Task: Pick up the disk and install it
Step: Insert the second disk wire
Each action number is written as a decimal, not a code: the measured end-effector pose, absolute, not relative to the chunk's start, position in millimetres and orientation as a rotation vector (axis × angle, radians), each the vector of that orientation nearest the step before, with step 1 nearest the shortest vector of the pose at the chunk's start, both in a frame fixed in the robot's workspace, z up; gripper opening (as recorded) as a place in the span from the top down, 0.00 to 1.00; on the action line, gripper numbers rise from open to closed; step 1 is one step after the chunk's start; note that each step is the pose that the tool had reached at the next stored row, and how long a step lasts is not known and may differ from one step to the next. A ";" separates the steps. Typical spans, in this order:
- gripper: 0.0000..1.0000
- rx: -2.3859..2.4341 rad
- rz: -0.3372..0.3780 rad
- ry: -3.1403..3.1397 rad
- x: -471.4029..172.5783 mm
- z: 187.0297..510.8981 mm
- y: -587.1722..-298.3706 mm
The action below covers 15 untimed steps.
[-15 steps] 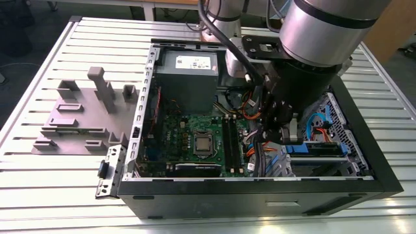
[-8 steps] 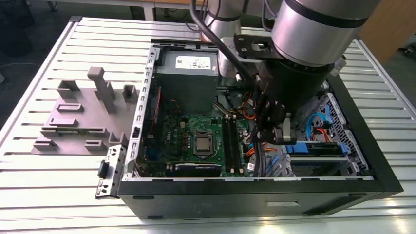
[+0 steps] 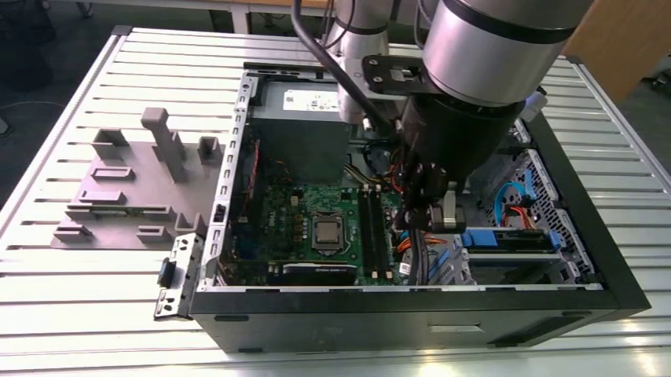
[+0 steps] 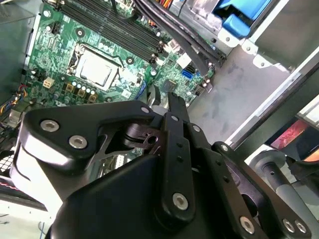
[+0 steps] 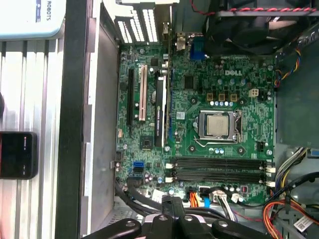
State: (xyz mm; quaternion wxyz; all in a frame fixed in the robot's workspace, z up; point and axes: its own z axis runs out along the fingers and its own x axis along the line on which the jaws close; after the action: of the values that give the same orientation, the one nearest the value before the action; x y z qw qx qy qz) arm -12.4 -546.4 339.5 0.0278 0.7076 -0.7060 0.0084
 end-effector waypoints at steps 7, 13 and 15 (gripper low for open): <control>0.89 2.184 0.026 -2.180 -12.1 339.2 -546.5; 0.89 2.184 0.026 -2.180 3.6 338.2 -546.4; 0.89 2.184 0.026 -2.179 7.4 338.0 -546.5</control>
State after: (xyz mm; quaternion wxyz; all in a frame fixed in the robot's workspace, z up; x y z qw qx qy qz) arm 7.4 -546.5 338.0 0.0278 0.7076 -0.7060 0.0084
